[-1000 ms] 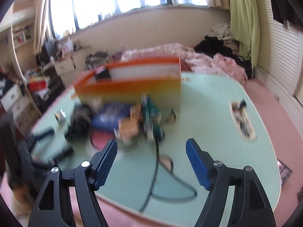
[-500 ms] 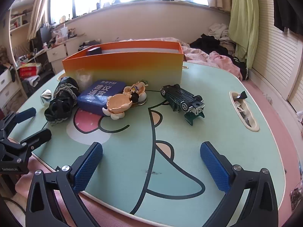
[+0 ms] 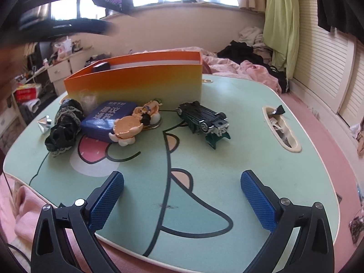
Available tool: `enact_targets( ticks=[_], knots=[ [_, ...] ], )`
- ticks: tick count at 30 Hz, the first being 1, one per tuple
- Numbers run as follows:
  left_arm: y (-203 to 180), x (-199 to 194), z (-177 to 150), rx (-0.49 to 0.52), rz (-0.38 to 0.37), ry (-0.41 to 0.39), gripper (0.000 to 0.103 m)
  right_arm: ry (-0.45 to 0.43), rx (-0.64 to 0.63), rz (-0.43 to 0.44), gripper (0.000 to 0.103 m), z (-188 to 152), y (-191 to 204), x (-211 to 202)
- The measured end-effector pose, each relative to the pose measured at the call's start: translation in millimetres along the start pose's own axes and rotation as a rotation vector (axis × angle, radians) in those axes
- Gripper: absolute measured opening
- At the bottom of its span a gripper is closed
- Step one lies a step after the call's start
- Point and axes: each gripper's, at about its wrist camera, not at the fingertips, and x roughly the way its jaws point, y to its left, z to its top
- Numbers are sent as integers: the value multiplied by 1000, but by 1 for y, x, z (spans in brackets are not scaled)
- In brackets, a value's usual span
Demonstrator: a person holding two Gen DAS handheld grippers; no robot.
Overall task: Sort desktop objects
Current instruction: 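Reach the left gripper into the box and grasp the white fluffy pompom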
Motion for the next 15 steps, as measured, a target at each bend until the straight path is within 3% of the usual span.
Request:
enact_targets(
  ticks=[2, 5, 6, 11, 15],
  knots=[
    [14, 49, 25, -136, 31, 123, 47, -1, -1, 5, 103, -1, -1, 0],
    [21, 87, 42, -242, 38, 222, 47, -4, -4, 11, 103, -2, -2, 0],
    [19, 96, 46, -241, 45, 238, 47, -6, -3, 11, 103, -2, -3, 0],
    [5, 127, 48, -133, 218, 312, 48, -13, -1, 20, 103, -3, -5, 0],
    [13, 133, 44, -192, 153, 304, 52, -15, 3, 25, 103, -4, -7, 0]
  ],
)
